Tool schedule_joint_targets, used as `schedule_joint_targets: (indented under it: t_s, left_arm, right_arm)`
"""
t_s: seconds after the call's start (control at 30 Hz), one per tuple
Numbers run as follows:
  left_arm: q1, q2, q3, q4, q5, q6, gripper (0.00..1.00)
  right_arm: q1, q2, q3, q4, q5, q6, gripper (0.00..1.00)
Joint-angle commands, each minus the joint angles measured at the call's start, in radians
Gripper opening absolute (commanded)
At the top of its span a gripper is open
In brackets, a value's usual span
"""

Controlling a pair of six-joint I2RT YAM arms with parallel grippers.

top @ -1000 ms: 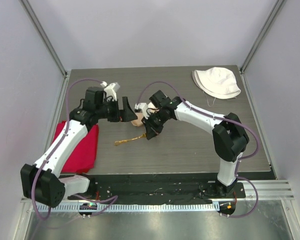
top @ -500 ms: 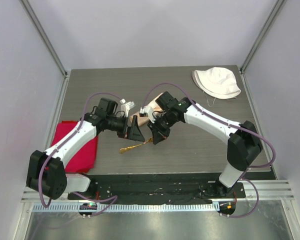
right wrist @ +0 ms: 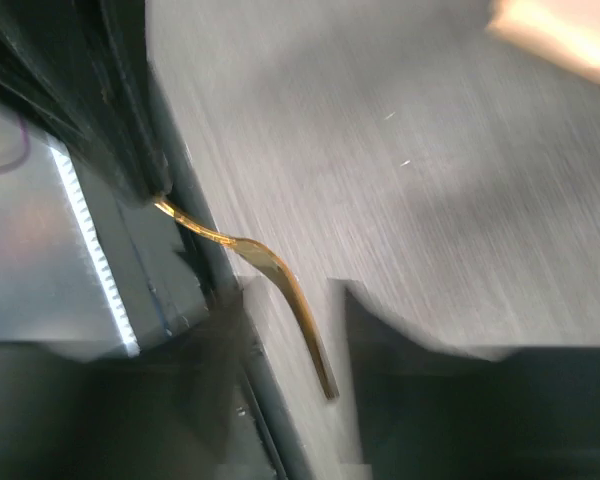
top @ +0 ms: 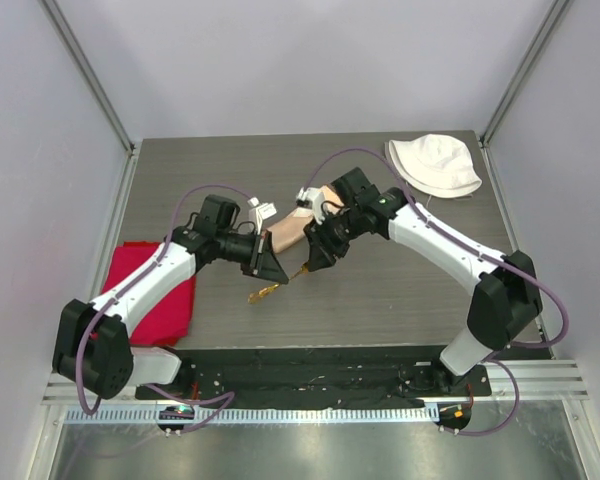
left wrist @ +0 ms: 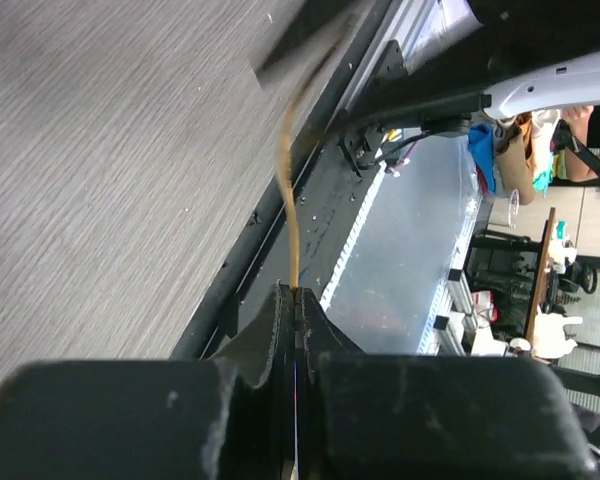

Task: Fold the napkin into a case and place the utensils inside
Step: Pass from the right arm to the left, then pass from the left arm to the right

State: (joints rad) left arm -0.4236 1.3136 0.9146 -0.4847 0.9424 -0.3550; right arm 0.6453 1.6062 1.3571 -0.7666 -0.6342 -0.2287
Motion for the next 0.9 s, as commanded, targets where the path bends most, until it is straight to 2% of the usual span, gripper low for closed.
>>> schedule_joint_targets:
  t_s: [0.0,0.03,0.1,0.2,0.27,0.33,0.43,0.5,0.73,0.8,0.87]
  left_arm:
    - [-0.003,-0.025,0.026,0.089,-0.022,-0.07,0.0]
    - [-0.001,-0.034,0.017,0.116,-0.027,-0.097,0.0]
    - [-0.001,-0.037,0.003,0.217,-0.019,-0.172,0.0]
    - [0.0,-0.021,-0.011,0.294,0.001,-0.219,0.0]
    - [0.005,0.001,-0.016,0.313,0.015,-0.249,0.0]
    - [0.006,0.009,-0.023,0.339,0.027,-0.271,0.0]
    - [0.014,0.012,-0.04,0.377,0.038,-0.297,0.0]
    - [0.016,0.019,-0.043,0.388,0.049,-0.305,0.0]
    - [0.036,0.041,-0.036,0.379,0.07,-0.303,0.0]
    - [0.036,0.047,-0.034,0.397,0.078,-0.315,0.0]
    - [0.036,0.056,-0.028,0.405,0.079,-0.32,0.0]
  right_arm:
    - [-0.036,-0.13,-0.064,0.255,0.124,0.227,0.76]
    - [-0.039,-0.153,-0.129,0.295,0.142,0.253,0.98]
    - [-0.059,-0.187,-0.196,0.424,0.142,0.349,1.0]
    - [-0.091,-0.219,-0.297,0.571,0.045,0.445,1.0]
    - [-0.093,-0.235,-0.337,0.608,0.022,0.445,0.99]
    - [-0.104,-0.241,-0.364,0.642,0.004,0.445,0.95]
    - [-0.15,-0.249,-0.423,0.76,-0.099,0.501,0.71]
    - [-0.17,-0.235,-0.441,0.831,-0.146,0.529,0.68]
    - [-0.216,-0.241,-0.449,0.869,-0.22,0.534,0.65]
    - [-0.219,-0.23,-0.447,0.882,-0.237,0.54,0.59]
    - [-0.219,-0.215,-0.443,0.894,-0.265,0.543,0.5]
